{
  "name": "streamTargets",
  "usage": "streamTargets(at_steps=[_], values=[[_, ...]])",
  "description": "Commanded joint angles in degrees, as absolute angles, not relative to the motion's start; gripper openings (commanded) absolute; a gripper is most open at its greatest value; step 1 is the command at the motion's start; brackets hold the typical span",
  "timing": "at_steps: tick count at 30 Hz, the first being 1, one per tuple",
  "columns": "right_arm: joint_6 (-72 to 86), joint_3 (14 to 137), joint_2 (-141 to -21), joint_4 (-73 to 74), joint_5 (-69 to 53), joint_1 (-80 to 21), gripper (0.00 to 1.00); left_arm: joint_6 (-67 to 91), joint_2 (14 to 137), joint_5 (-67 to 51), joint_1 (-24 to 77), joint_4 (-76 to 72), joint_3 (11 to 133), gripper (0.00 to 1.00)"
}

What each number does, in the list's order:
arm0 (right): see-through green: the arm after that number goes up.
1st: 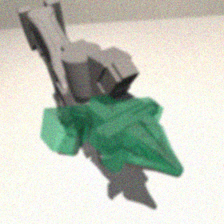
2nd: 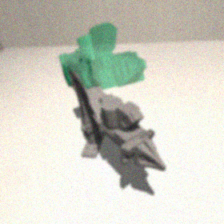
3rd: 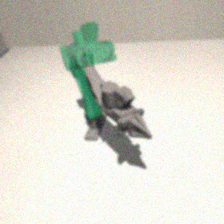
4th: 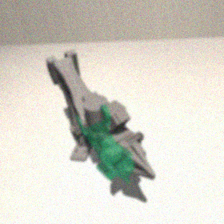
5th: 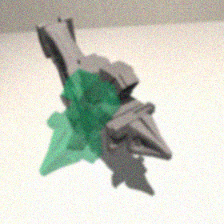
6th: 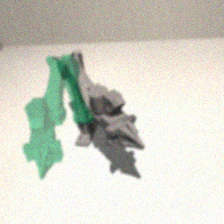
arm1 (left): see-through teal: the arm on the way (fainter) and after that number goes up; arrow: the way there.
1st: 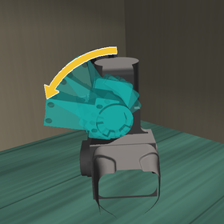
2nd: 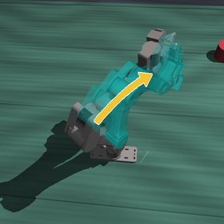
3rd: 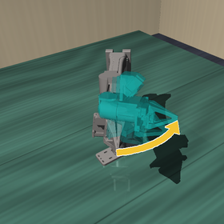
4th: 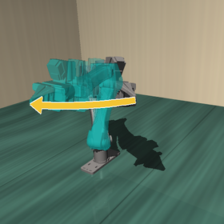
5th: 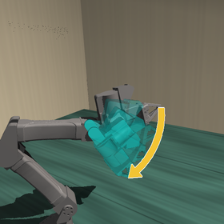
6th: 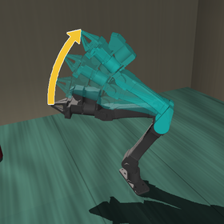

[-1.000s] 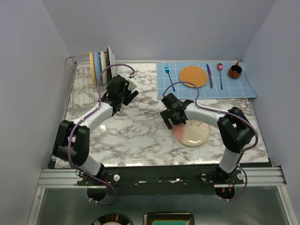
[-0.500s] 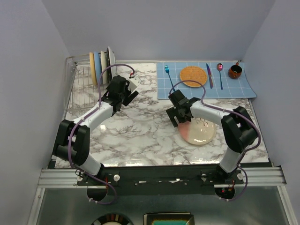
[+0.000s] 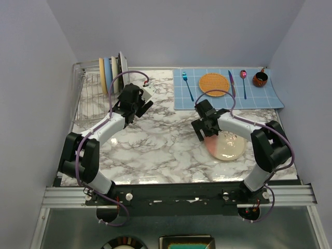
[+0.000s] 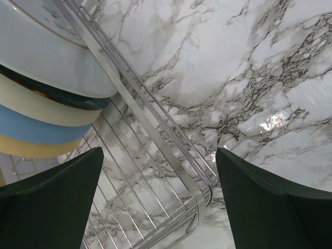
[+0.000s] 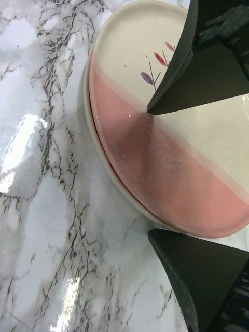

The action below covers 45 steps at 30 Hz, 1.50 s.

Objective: Unload the plates from the dish rack
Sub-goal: Move the plate to the center of the board.

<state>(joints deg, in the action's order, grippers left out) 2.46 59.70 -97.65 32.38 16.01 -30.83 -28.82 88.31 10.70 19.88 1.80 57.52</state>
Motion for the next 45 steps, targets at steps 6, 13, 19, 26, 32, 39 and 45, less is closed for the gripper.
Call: streamTargets(at_steps=[6, 13, 19, 26, 32, 39, 45], values=[[-2.19, 56.34, -96.86, 34.02, 20.48, -26.9, 1.0, -27.51, 88.24, 10.37, 19.69, 0.97, 56.6, 0.99], [-2.64, 57.57, -96.5, 33.48, 20.74, -26.1, 1.0, -27.42, 88.42, 10.28, 19.69, 0.97, 56.25, 0.99], [-2.46, 59.76, -95.72, 34.45, 20.66, -26.19, 1.0, -27.51, 87.89, 10.2, 19.69, 0.97, 55.72, 0.99], [-1.93, 65.64, -94.05, 38.05, 19.07, -26.19, 1.0, -27.42, 88.24, 10.02, 19.69, 0.88, 55.55, 0.99], [-1.67, 69.34, -92.73, 41.31, 16.53, -26.19, 1.0, -26.55, 88.33, 10.02, 19.69, 0.35, 56.42, 0.99], [-4.65, 74.7, -88.43, 36.93, 15.03, -26.1, 1.0, -26.28, 87.71, 13.09, 18.64, 1.31, 61.86, 0.99], [-6.5, 73.92, -83.06, 26.64, 15.56, -26.02, 1.0, -20.76, 85.7, 15.56, 13.38, 3.95, 69.78, 0.98]])
